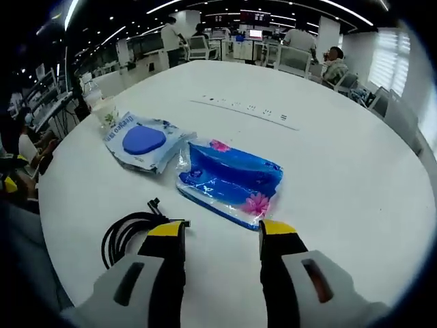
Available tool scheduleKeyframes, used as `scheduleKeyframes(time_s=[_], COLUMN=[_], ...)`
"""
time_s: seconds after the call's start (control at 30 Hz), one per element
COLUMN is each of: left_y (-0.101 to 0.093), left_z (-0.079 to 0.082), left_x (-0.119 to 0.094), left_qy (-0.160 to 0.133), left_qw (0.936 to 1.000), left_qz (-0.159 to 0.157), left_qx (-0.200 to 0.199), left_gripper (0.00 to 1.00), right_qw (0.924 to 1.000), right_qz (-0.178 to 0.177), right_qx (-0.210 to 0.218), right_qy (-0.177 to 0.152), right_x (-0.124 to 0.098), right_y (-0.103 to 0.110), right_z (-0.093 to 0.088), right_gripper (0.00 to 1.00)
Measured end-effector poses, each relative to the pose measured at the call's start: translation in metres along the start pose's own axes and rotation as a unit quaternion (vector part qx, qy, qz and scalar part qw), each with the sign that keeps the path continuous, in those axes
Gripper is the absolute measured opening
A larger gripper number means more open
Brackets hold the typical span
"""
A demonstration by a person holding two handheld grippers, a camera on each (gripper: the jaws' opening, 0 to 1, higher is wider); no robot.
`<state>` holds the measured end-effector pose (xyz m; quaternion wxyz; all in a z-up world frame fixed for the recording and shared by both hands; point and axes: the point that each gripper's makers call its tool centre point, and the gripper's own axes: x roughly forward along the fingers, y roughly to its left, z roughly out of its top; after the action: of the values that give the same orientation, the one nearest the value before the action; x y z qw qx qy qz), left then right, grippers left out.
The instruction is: Arrange the tabletop items into an orderly group along one side of the table until the central work area is clear of visible clutter.
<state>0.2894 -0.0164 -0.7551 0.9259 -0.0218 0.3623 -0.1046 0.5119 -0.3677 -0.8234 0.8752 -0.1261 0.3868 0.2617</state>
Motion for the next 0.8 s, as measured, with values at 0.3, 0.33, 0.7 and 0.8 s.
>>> scheduleKeyframes(time_s=[0.3, 0.33, 0.7, 0.8], left_y=[-0.001, -0.001, 0.000, 0.001], left_z=[0.002, 0.002, 0.004, 0.004], left_x=[-0.001, -0.001, -0.002, -0.002], left_qy=[-0.005, -0.005, -0.013, -0.013], left_qw=[1.0000, 1.0000, 0.9998, 0.9998], left_qz=[-0.002, -0.002, -0.006, -0.005], left_qx=[-0.003, -0.002, -0.011, -0.010], left_gripper=[0.60, 0.60, 0.56, 0.56], right_qw=[0.9999, 0.9998, 0.9981, 0.9981], right_qz=[0.015, 0.018, 0.052, 0.048], right_qx=[-0.002, -0.003, -0.015, -0.027], right_qy=[0.004, 0.004, 0.028, 0.028], right_x=[0.002, 0.002, 0.013, 0.016], right_y=[0.013, 0.016, 0.047, 0.049], right_z=[-0.003, -0.003, -0.022, -0.023], right_gripper=[0.41, 0.40, 0.15, 0.06])
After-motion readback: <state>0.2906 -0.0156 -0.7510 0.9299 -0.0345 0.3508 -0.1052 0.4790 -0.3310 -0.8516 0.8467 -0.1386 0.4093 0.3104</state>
